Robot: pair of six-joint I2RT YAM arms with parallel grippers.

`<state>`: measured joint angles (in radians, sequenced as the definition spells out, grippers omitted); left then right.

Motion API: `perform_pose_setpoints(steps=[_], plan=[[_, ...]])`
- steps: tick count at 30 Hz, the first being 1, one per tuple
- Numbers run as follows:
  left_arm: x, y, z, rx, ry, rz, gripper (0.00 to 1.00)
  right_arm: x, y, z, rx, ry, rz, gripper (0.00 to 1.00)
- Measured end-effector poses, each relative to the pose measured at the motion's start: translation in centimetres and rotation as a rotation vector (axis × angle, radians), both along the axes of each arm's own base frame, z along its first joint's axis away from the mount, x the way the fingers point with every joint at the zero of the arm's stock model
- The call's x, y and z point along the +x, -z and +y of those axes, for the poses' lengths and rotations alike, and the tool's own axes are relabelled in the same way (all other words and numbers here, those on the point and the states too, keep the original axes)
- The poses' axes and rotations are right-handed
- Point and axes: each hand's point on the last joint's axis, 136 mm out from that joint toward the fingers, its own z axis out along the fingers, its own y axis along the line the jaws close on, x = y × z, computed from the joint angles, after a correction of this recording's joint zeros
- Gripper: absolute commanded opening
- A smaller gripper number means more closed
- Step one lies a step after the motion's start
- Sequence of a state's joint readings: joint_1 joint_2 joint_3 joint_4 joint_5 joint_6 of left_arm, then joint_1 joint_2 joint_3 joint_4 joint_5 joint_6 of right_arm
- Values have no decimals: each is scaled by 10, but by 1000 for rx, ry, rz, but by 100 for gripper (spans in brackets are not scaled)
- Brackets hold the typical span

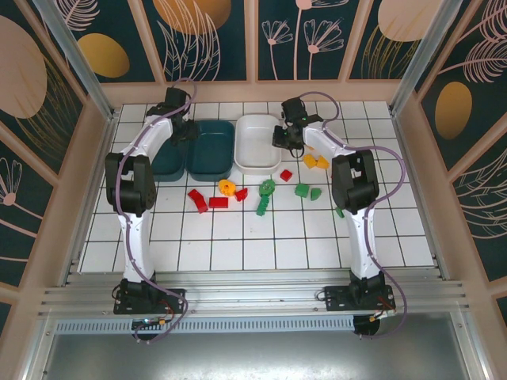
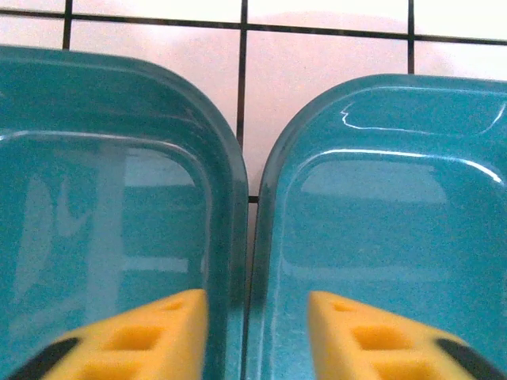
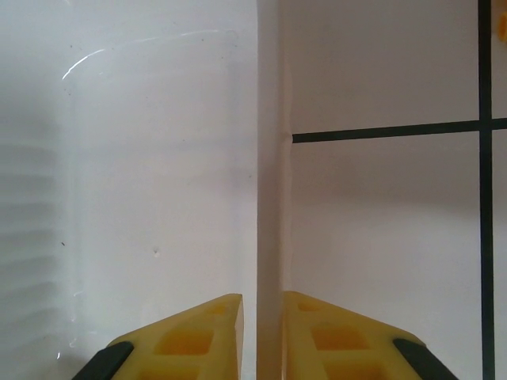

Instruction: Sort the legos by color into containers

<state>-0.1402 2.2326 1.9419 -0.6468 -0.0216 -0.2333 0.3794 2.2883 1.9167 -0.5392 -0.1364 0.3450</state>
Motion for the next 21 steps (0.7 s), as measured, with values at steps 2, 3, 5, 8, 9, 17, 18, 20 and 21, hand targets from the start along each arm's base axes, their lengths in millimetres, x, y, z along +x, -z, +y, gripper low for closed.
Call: perform_pose_setpoints(steps=[2,3,5,8,9,17,18,20,21], plan=[[1,-5,-1,-19,-8,-1,54,0,0,0,-1,-1,1,20],[2,-8,-1,-27,-12,-6,56,0,0,0,-1,0,2,20],[6,-16,1,-48,-25,-23,60,-1,0,0,-3,-3,3,19],[8,-29,2,-80,-36,-43,62,-2,0,0,-6,-7,4,18],[7,-35,2,-96,-40,-51,65,-2,1,0,-7,-8,6,21],[-70,-136,-25,-417,-11,-318,90,-18,-19,-18,-62,-4,-18,44],[-82,-146,-28,-456,-2,-358,93,-20,-27,-23,-70,4,-30,46],[-113,-160,-35,-557,16,-440,96,-24,-46,-40,-89,23,-66,47],[-126,-160,-37,-594,24,-460,97,-26,-52,-48,-99,34,-76,49]])
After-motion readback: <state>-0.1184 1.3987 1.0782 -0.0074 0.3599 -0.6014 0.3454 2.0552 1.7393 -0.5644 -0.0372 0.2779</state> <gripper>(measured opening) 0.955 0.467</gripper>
